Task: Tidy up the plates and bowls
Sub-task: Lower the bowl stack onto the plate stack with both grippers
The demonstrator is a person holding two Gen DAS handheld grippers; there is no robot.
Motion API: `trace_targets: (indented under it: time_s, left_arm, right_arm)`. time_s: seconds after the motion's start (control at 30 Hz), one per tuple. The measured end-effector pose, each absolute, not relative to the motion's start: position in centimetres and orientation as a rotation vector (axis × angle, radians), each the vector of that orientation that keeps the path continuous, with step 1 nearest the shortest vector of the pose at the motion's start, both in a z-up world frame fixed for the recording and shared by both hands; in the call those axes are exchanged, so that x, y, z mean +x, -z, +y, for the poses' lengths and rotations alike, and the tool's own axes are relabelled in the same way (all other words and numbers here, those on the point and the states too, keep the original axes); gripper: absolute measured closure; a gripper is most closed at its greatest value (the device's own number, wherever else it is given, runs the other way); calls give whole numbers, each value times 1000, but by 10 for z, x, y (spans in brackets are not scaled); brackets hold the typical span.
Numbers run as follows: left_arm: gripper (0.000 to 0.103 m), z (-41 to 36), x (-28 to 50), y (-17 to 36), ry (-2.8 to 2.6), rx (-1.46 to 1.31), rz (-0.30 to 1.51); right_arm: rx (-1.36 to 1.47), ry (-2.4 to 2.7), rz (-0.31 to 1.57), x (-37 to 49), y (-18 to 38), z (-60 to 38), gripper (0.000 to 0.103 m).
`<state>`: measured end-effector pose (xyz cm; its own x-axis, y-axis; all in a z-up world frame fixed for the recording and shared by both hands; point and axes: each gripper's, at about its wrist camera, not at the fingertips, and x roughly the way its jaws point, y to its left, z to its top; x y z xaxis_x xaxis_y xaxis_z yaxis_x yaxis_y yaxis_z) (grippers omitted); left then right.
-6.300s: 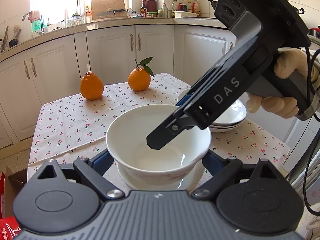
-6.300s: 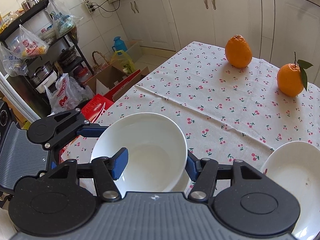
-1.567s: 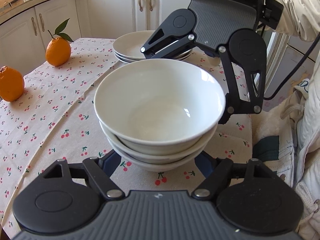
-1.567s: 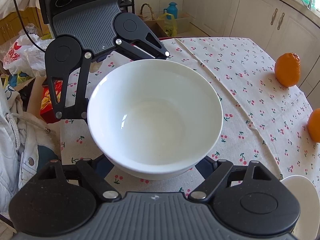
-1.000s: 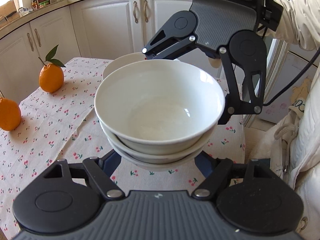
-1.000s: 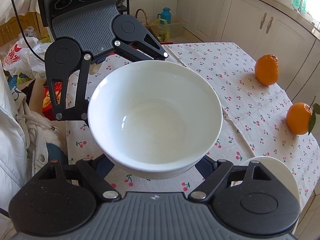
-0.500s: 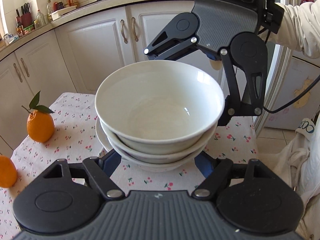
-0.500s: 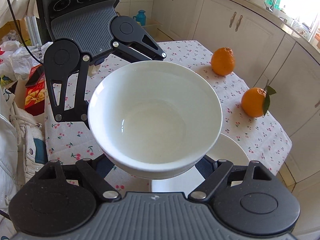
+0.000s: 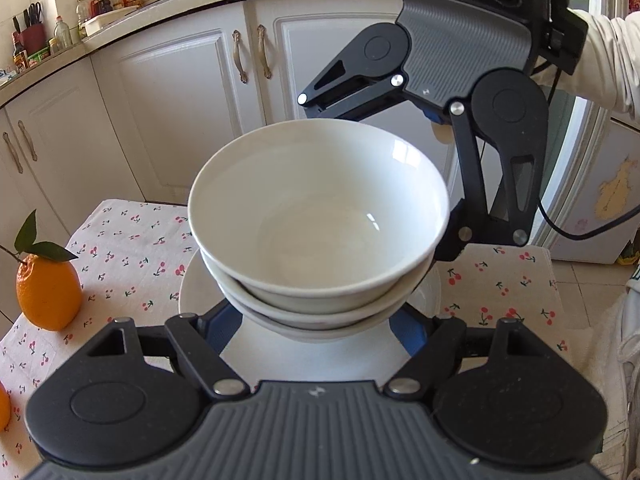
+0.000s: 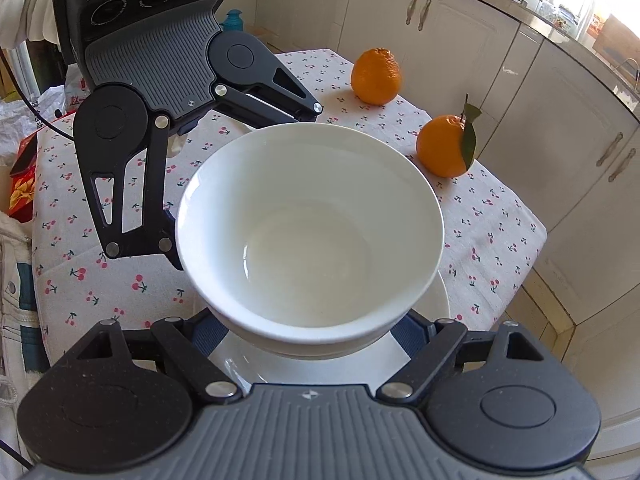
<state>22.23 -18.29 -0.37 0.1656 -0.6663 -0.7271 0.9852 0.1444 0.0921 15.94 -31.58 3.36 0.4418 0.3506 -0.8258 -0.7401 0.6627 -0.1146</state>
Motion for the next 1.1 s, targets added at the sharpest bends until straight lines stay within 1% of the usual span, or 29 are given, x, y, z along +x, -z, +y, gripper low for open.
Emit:
trace_targets:
  time_s: [0.8,1.1]
  left_arm:
    - [23,-192,239,15,1285,642,658]
    - [23,-191,239,15,1286,636,648]
  right_arm:
    - [-446,-707,903,175,-19,-322,13]
    - [-418,-700,909,176,-18,-324,13]
